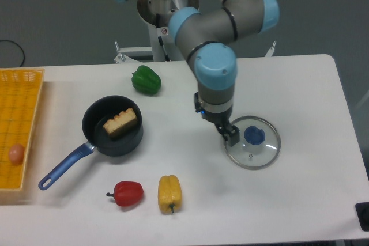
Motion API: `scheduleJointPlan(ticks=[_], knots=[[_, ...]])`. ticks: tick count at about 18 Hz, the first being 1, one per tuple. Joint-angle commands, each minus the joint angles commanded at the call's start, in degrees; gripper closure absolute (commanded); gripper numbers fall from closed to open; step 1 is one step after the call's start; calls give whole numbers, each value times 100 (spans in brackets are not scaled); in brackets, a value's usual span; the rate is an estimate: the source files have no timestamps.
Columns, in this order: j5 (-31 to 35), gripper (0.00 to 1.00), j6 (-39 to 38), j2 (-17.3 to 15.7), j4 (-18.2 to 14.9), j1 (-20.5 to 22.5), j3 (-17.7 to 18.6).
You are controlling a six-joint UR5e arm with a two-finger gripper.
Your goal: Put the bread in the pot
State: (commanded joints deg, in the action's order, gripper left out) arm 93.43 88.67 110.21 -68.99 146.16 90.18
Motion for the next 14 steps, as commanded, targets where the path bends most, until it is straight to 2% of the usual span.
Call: scheduleJointPlan(ticks=[3, 10, 14], knots=[[9, 2, 89, 61, 9, 79, -44], [0, 1, 519, 492, 184, 220, -202], [0, 1, 563, 588, 193, 220, -237]])
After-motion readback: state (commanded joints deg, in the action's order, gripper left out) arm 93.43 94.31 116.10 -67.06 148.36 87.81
